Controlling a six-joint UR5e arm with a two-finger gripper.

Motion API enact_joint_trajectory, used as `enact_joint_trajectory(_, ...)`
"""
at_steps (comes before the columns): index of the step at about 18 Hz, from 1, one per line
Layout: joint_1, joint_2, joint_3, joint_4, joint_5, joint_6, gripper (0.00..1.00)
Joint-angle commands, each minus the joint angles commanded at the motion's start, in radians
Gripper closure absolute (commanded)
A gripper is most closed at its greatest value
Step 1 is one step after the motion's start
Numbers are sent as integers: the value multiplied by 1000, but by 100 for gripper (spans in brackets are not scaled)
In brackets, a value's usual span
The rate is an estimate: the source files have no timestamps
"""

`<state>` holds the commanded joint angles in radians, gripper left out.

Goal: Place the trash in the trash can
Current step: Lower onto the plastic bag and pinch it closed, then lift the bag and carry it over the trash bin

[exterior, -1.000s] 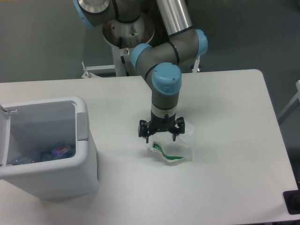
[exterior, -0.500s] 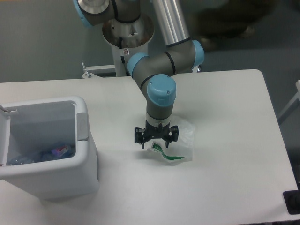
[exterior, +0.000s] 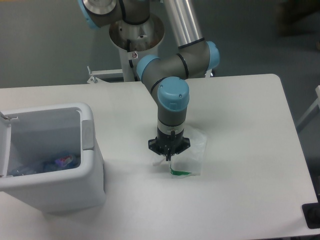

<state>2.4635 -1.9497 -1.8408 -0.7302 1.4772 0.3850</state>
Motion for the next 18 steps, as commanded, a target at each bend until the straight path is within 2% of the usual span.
enact_joint_trajectory(3, 18, 29, 35, -12, -2, 2, 100)
enact_joint_trajectory(5, 47, 78, 69, -12, -15, 0, 100)
enact_joint_trajectory(9, 84, 178, 152, -12, -152, -29, 100)
enact_joint_trajectory(12, 89, 247, 216, -11, -204, -127, 100)
enact_joint_trajectory(14, 89, 282, 259, -9, -265, -223, 100)
enact_joint_trajectory(18, 83, 342, 317, -8, -340, -323, 100)
